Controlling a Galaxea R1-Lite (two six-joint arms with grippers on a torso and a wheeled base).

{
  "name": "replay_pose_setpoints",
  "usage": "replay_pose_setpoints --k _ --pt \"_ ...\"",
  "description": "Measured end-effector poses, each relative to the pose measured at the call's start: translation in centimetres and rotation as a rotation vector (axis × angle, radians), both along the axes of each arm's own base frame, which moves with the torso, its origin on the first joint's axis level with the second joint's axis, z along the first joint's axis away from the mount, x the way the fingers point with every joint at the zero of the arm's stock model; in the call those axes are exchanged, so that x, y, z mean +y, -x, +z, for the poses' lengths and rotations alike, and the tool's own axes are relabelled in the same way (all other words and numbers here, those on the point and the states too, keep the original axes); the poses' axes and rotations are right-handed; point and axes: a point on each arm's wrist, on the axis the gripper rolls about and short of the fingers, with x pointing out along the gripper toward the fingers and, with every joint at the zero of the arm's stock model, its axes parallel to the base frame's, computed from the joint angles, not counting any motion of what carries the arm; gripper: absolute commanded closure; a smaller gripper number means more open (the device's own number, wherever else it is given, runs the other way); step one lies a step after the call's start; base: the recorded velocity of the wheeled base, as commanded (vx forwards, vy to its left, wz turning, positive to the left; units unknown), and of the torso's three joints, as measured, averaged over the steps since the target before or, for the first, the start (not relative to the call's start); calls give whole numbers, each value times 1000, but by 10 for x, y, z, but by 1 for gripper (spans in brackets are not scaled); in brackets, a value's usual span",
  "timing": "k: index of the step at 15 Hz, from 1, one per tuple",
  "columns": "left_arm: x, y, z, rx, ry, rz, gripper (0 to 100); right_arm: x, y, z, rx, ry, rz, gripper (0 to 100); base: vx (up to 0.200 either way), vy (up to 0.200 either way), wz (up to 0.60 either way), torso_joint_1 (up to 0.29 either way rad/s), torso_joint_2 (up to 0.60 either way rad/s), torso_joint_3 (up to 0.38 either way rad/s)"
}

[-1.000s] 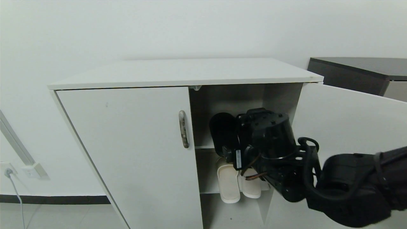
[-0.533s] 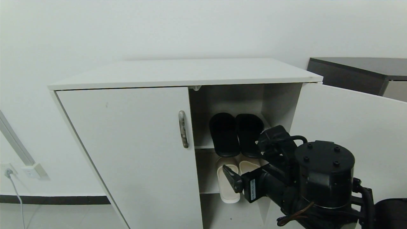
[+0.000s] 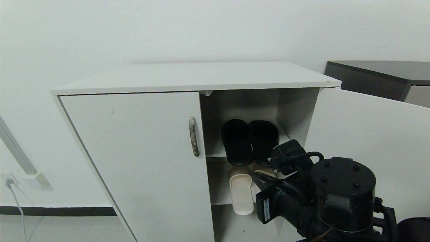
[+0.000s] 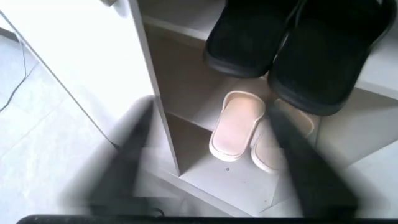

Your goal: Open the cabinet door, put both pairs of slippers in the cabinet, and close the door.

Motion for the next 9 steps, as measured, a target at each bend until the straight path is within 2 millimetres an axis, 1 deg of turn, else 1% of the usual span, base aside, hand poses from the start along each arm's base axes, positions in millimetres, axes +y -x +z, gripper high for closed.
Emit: replay_pose_setpoints --k 7,9 --pt "0 0 0 0 1 0 100 0 2 -6 11 24 6 100 0 0 0 0 0 0" --pt "0 0 0 0 1 0 100 0 2 -8 13 28 5 100 -200 0 0 7 2 2"
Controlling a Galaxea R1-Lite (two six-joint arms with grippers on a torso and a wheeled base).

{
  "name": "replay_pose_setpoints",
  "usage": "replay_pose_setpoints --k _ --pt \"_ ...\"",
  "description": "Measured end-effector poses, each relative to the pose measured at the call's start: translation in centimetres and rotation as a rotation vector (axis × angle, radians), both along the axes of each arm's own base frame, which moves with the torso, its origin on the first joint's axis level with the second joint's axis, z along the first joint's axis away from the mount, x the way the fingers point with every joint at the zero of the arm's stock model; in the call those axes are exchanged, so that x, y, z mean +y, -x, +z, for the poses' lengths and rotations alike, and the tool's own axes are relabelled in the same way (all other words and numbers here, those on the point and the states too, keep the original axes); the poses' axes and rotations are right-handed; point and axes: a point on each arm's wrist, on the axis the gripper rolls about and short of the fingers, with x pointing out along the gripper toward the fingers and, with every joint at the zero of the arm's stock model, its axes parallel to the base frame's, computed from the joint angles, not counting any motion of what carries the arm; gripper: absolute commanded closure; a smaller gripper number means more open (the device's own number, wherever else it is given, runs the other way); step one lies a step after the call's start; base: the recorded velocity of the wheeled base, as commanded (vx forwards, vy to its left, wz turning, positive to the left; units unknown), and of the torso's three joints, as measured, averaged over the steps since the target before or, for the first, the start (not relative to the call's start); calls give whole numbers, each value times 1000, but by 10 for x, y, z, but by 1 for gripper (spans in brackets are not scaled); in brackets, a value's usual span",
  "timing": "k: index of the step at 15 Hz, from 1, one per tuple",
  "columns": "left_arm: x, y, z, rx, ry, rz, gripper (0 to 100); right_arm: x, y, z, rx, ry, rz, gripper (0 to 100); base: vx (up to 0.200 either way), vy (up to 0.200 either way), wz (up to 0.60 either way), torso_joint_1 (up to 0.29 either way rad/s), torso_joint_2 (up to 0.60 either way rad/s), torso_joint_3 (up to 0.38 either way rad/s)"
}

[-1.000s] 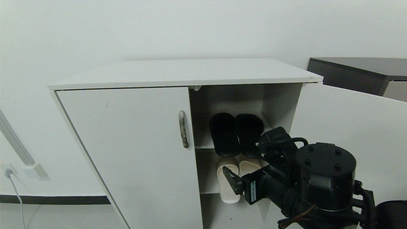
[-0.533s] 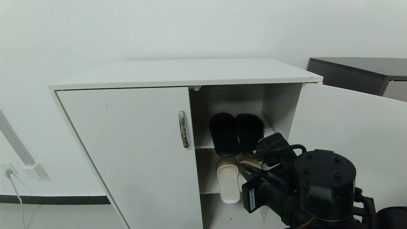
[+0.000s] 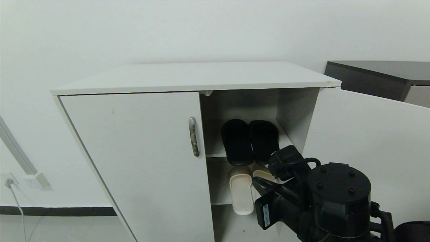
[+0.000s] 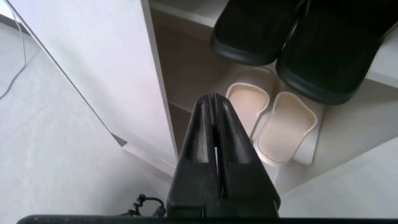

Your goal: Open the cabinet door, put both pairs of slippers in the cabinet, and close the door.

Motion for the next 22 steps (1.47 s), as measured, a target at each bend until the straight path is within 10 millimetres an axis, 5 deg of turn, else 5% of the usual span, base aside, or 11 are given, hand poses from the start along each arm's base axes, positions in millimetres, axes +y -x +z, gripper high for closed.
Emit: replay_pose_setpoints --k 13,22 --pt "0 0 0 0 0 0 100 -2 -5 -9 13 29 -25 100 -200 0 0 3 3 4" --pt "0 0 0 0 0 0 100 -2 -6 -19 25 72 -25 100 0 0 0 0 0 0"
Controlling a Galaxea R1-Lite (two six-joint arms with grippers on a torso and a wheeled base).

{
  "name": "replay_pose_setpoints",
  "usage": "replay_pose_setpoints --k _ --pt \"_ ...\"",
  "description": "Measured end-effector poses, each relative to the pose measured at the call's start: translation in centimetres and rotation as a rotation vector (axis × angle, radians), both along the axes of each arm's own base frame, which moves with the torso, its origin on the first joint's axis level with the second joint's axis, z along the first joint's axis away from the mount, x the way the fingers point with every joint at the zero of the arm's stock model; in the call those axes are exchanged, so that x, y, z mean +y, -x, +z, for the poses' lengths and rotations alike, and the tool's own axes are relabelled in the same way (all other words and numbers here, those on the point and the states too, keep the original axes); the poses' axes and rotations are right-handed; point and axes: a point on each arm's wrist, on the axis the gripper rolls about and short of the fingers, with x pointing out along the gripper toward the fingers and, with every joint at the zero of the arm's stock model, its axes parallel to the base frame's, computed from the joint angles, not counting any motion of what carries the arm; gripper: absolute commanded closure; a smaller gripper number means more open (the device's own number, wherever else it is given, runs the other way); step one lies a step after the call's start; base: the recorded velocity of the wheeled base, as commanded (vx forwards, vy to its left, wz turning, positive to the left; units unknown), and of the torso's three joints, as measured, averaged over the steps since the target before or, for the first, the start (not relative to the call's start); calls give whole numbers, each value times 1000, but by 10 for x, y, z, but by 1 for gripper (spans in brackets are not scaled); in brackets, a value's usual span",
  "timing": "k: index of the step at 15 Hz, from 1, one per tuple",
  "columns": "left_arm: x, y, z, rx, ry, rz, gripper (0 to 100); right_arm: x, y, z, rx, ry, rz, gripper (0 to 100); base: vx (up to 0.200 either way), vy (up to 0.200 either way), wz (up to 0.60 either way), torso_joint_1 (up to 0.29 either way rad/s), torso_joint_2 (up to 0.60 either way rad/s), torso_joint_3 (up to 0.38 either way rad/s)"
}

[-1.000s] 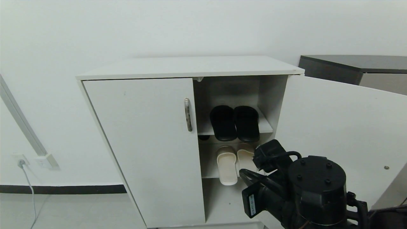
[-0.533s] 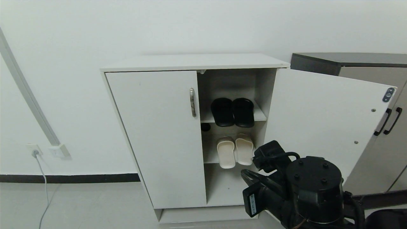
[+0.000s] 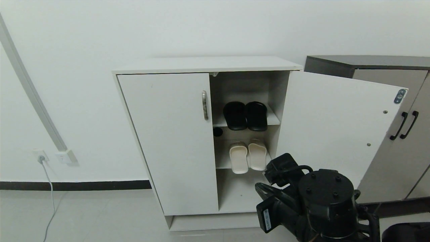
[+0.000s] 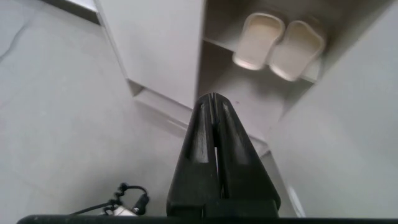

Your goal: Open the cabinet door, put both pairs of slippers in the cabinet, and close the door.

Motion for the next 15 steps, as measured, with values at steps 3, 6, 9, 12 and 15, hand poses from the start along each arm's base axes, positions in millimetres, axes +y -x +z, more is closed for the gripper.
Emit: replay_pose_setpoints --k 3,6,9,12,15 --pt "0 0 0 0 0 0 100 0 0 -1 2 3 0 100 0 0 0 0 0 0" --pt "0 0 0 2 0 0 100 0 0 -1 3 4 -2 100 0 0 0 4 -51 -48" --pt "0 0 0 1 0 0 100 0 0 -1 3 4 -1 100 0 0 0 36 -343 -299" --pt "0 0 0 0 0 0 100 0 0 -1 2 4 0 100 0 0 0 87 -432 -349" --pt "0 0 0 0 0 0 100 0 0 -2 1 12 2 100 0 0 0 123 -456 -347"
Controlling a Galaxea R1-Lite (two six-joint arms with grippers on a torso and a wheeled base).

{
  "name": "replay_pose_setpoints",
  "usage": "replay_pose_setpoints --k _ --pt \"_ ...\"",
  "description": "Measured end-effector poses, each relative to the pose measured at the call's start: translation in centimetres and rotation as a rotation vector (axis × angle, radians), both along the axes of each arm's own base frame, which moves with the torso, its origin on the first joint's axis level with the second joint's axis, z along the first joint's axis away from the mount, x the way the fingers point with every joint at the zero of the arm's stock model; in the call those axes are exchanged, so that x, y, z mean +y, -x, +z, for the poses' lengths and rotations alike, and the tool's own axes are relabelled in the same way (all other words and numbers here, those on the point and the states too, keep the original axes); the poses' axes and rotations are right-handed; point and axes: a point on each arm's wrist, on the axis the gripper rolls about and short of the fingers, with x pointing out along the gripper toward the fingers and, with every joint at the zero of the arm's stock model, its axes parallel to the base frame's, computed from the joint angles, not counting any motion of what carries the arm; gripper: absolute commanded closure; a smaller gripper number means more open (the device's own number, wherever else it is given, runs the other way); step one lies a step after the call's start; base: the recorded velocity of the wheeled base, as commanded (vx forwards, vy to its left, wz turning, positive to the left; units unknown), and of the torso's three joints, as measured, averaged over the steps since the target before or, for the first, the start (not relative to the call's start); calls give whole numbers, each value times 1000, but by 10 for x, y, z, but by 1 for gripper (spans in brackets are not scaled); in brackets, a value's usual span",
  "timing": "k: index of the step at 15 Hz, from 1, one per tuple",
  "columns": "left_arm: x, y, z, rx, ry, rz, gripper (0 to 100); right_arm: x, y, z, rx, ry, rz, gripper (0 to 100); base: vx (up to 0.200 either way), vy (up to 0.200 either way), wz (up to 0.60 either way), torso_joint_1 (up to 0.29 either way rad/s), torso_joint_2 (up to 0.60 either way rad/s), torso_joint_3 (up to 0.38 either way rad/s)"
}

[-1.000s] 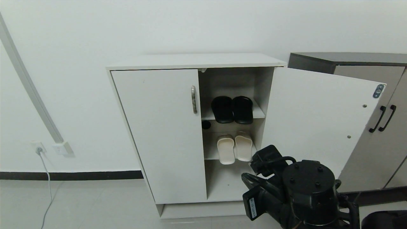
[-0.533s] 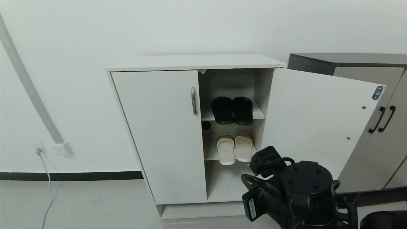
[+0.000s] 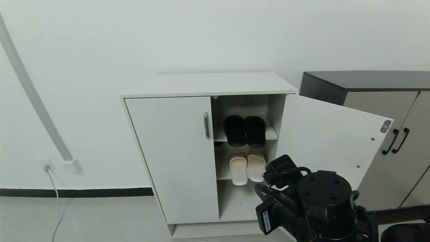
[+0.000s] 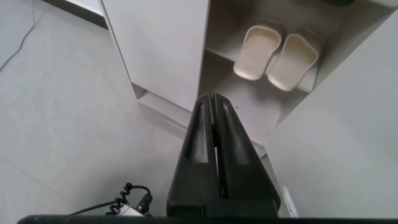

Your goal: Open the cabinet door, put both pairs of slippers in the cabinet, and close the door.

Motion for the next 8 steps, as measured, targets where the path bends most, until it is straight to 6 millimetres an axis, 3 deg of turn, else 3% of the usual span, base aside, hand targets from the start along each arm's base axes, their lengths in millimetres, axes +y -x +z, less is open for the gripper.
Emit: replay_pose_setpoints --k 8 --pt "0 0 0 0 0 0 100 0 0 0 1 1 0 100 0 0 0 164 -481 -323"
